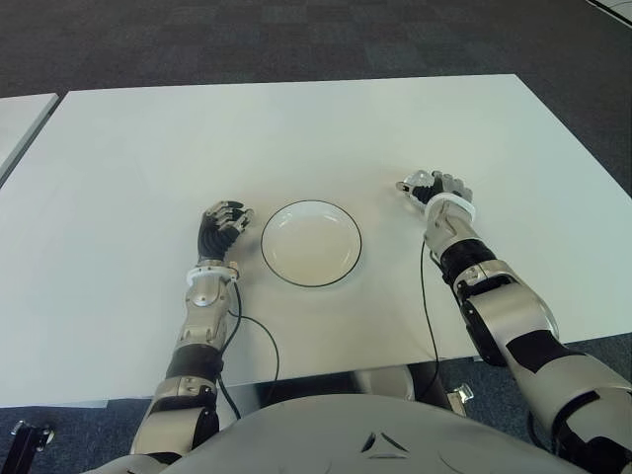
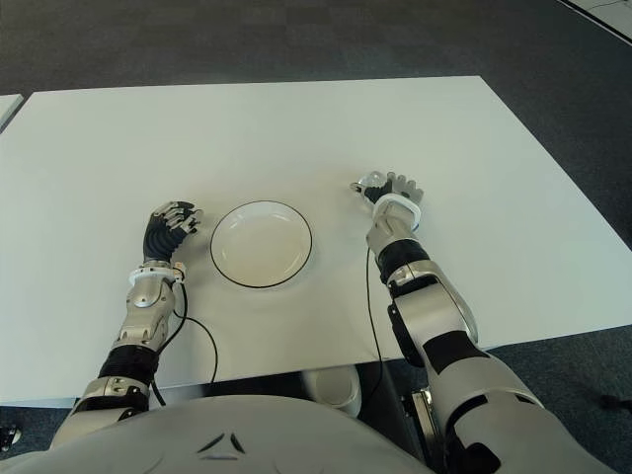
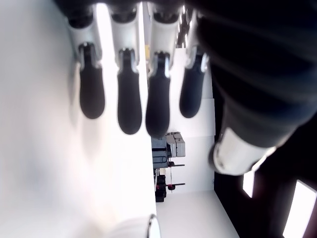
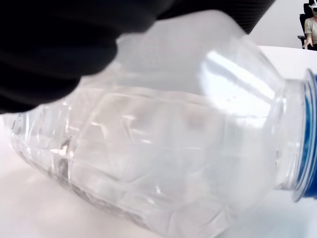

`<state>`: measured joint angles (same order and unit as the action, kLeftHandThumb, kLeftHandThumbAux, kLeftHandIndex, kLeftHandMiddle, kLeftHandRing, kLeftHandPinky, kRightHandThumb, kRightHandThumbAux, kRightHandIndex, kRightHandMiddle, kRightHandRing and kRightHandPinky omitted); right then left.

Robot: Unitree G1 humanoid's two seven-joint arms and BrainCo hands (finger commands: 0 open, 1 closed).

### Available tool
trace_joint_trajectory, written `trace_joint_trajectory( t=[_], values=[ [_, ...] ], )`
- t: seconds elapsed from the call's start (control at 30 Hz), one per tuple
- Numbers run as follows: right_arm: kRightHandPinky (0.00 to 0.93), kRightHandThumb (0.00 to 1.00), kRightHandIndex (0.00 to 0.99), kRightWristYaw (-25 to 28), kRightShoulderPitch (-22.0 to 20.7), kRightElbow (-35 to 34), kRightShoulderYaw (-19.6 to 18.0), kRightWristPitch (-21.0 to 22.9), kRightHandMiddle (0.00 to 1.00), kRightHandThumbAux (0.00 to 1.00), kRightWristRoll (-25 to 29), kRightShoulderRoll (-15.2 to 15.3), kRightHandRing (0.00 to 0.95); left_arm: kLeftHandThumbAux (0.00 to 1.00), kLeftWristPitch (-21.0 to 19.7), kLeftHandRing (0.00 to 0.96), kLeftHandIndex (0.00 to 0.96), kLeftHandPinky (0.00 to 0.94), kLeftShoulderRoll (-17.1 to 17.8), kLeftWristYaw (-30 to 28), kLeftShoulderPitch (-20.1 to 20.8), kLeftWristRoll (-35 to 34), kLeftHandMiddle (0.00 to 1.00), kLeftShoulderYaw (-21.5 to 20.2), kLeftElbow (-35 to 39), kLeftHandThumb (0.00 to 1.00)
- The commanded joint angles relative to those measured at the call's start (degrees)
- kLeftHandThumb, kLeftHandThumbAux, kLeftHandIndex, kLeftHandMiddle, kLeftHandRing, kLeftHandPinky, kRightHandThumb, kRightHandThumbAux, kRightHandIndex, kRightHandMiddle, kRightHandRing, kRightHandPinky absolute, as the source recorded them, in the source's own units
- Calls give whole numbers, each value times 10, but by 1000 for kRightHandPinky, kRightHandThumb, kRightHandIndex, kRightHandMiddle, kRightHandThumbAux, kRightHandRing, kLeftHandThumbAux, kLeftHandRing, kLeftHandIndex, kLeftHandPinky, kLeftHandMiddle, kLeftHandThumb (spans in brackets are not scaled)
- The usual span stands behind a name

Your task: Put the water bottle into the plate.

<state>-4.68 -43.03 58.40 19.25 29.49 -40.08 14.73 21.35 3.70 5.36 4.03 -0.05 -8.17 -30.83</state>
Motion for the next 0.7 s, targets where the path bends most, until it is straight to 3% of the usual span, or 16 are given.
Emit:
trace_joint_trajectory(
  t=[0.03,0.2,0.27,0.33,0.43,0.7],
  values=[
    [51,457,0,39,18,19,15,15,0,281,15,-9,0,718,-15,532,431,526,1,-1,-5,-7,540,-4,3,708],
    [83,429,0,61,13,20,29,26,0,340,12,-8,0,718,-14,537,431,530,0,0,-5,-7,547,-7,2,708],
    [131,430,179,71,12,21,38,25,57,379,8,-6,27,718,-11,538,431,527,-1,4,-5,-5,546,-7,3,708],
    [162,437,270,77,11,21,45,23,96,401,7,-4,56,718,-10,536,430,525,-1,6,-6,-3,543,-7,5,707],
    [200,444,353,83,12,19,51,19,142,423,7,-1,94,719,-8,534,430,524,-1,7,-6,-2,541,-7,5,707],
    [246,460,441,92,20,2,65,6,218,457,9,10,172,719,-6,533,431,527,-1,4,-9,-3,542,-6,11,707]
  ],
)
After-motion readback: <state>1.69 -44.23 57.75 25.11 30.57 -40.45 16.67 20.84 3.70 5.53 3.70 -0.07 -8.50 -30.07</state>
